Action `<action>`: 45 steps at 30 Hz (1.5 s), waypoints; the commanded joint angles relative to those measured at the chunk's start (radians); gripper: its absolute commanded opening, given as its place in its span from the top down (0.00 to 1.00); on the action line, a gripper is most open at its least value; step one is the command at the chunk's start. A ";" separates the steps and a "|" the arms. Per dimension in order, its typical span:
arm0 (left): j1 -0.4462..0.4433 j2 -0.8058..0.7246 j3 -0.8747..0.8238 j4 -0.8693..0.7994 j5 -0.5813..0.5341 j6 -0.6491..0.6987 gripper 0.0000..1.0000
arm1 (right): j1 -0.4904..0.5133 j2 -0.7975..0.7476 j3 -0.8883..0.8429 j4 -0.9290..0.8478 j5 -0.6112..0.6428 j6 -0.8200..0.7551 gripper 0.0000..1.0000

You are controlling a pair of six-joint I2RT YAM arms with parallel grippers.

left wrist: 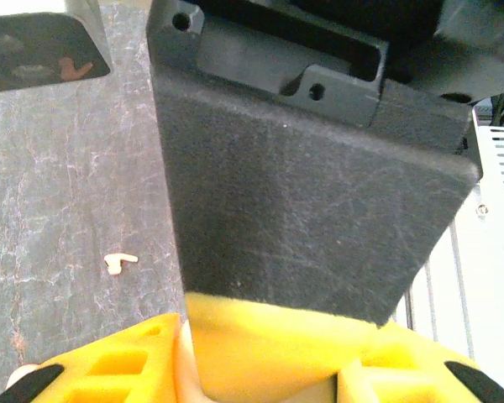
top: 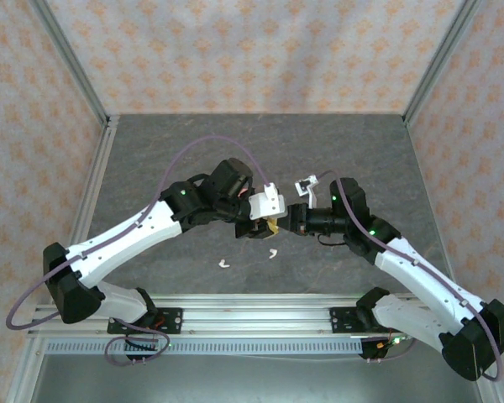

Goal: Insert the wireless bluetooth earbuds into the charging case

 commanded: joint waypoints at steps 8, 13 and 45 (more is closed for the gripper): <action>0.030 -0.032 0.002 0.127 0.007 -0.116 0.40 | 0.005 -0.005 0.021 -0.040 0.177 -0.023 0.95; 0.089 -0.050 -0.002 0.200 0.025 -0.284 0.24 | 0.005 0.000 0.001 0.069 0.227 0.011 0.97; 0.449 -0.198 -0.332 0.873 0.393 -1.327 0.34 | -0.071 0.311 0.187 0.770 0.006 0.280 0.96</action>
